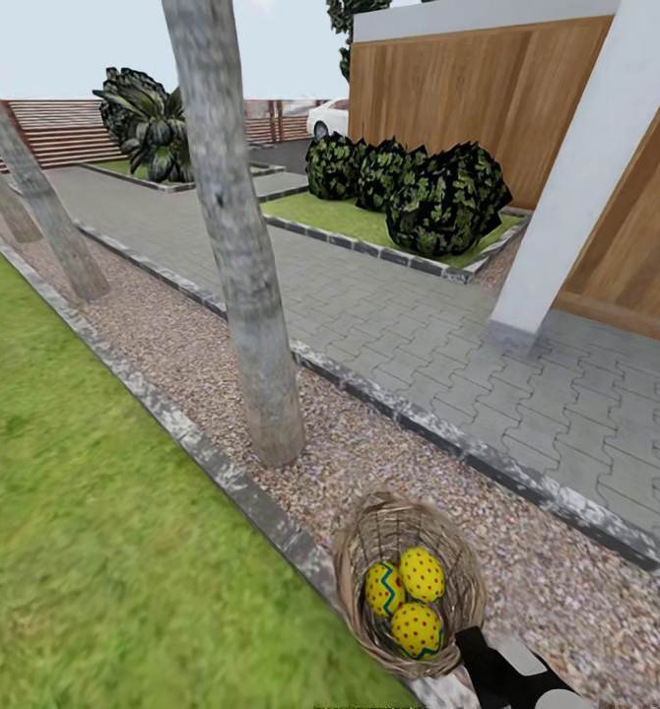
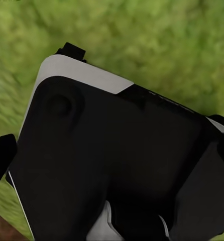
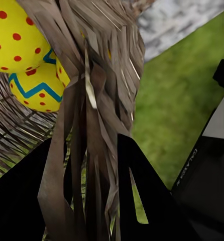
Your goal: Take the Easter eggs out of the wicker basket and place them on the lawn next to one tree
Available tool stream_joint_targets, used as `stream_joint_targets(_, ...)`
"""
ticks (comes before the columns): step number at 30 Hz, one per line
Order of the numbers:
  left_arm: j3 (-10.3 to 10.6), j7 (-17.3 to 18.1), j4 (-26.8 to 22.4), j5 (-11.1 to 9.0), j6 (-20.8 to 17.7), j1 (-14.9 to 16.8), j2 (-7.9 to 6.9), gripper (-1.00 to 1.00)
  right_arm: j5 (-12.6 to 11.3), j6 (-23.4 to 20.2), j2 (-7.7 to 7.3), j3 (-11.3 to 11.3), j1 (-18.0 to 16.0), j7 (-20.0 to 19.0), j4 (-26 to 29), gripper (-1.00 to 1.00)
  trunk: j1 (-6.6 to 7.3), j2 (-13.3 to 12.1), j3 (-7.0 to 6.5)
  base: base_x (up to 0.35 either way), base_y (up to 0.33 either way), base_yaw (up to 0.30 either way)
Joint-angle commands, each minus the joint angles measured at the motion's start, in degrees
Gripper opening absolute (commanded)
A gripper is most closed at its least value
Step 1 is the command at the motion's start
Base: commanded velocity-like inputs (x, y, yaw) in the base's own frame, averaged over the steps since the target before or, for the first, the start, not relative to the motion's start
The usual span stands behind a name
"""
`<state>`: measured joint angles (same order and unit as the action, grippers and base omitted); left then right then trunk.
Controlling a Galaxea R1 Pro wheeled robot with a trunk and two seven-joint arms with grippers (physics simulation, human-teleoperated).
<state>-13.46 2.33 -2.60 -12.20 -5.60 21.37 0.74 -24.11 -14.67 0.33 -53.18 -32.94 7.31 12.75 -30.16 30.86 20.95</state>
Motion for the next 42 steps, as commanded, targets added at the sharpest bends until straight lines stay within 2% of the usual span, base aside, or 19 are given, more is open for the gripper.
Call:
stream_joint_targets(1,-0.2,0.2,-0.1,-0.5,-0.4,0.0,-0.01,1.00,-1.0,-0.3,-0.03,0.3,0.0,0.4,0.2,-1.00,-0.01,0.1,0.15,0.000,0.000,-0.182)
stream_joint_targets(18,-0.2,0.0,-0.1,-0.5,-0.4,0.0,-0.05,1.00,-0.9,-0.1,-0.33,0.3,0.0,0.3,0.4,-1.00,-0.01,0.1,1.41,0.000,0.000,-0.182)
stream_joint_targets(25,-0.2,0.1,-0.1,-0.5,-0.4,0.0,-0.03,1.00,-0.9,-0.1,-0.48,0.3,0.0,0.3,0.6,-1.00,-0.01,0.1,1.93,0.000,0.177,-0.183)
stream_joint_targets(42,-0.2,0.1,-0.1,-0.4,-0.4,0.0,-0.12,1.00,-0.9,-0.1,-0.68,0.2,0.0,0.3,1.0,-1.00,-0.01,0.1,3.08,0.000,0.012,-0.213)
